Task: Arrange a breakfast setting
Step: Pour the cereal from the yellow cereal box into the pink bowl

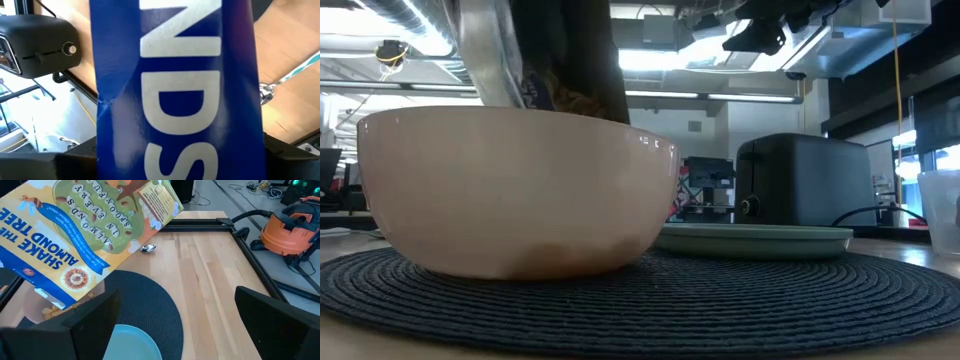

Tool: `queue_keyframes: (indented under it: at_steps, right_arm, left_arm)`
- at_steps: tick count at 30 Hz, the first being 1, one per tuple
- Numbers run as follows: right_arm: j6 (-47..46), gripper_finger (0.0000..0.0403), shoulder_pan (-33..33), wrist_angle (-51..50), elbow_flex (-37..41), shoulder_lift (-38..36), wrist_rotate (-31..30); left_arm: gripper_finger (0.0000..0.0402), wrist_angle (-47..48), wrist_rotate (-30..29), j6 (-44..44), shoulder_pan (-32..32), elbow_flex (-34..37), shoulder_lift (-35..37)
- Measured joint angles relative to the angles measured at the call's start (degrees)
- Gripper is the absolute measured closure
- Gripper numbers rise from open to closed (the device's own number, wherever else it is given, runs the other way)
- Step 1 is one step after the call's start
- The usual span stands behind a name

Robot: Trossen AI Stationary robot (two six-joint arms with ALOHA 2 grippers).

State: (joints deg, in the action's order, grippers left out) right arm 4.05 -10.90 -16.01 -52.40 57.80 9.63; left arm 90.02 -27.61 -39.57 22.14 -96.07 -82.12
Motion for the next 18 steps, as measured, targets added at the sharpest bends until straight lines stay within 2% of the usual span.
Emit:
queue_keyframes:
  at_steps: [13, 18]
  right_arm:
    - [0.0, 0.0023, 0.0, 0.0, 0.0, 0.0, 0.0]
    - [-0.4, 0.0023, 0.0, 0.0, 0.0, 0.0, 0.0]
  left_arm:
    - [0.0145, 0.4, -0.4, 0.9, 0.9, 0.1, 1.1]
    - [0.0145, -0.1, 1.2, 1.8, 1.2, 0.1, 1.2]
